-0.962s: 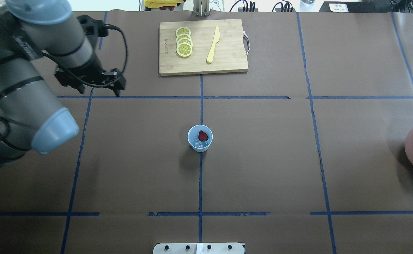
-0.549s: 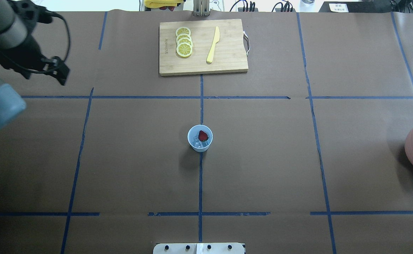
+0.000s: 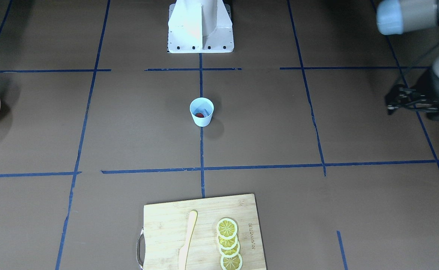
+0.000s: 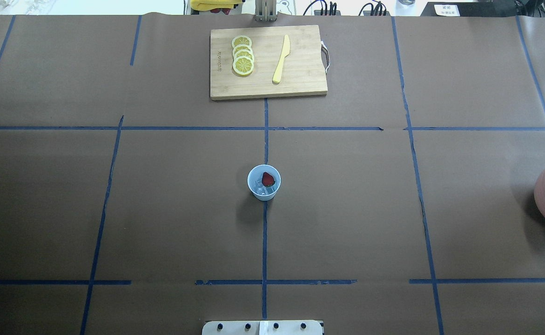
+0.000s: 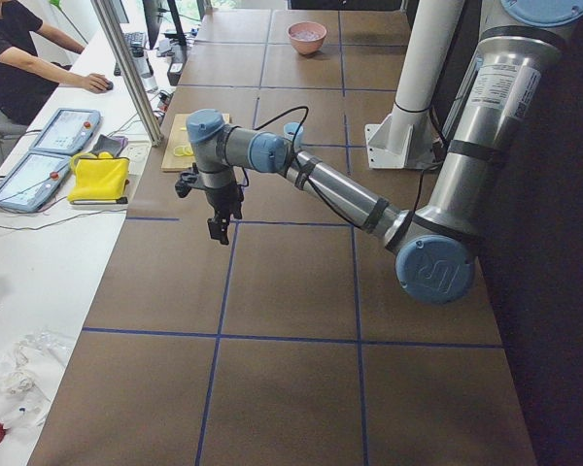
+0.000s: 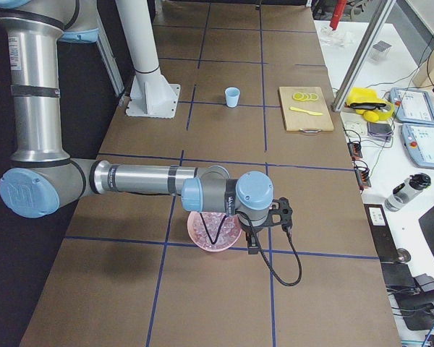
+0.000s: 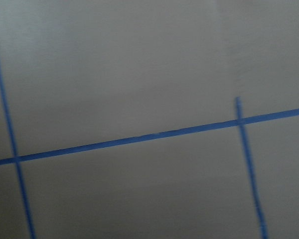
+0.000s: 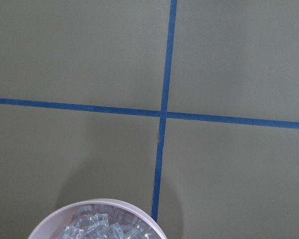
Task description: Put ice and strawberries in cup
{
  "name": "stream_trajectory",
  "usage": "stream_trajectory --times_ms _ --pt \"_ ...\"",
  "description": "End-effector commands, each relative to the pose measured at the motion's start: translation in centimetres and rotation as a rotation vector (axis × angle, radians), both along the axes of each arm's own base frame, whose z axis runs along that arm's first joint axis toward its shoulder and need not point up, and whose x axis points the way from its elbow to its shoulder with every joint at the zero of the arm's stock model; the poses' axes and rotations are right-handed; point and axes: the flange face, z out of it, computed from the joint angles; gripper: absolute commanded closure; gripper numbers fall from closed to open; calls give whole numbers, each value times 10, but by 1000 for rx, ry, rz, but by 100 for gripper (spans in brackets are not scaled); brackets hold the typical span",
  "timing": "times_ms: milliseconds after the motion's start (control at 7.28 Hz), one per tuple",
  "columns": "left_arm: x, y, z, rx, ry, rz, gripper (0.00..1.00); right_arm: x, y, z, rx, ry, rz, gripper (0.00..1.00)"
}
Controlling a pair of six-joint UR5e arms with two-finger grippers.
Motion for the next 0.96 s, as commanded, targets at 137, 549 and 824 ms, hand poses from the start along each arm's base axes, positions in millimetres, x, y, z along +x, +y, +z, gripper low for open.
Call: stream_trajectory --times_ms 137,549,824 --pt "-133 1 123 -34 18 32 0 -1 6 2 -11 -15 6 1" --pt "-142 56 187 -29 117 -79 0 -1 7 3 -14 -15 7 1" --pt "-140 75 200 -64 118 -95 0 -1 7 2 -11 -15 7 1"
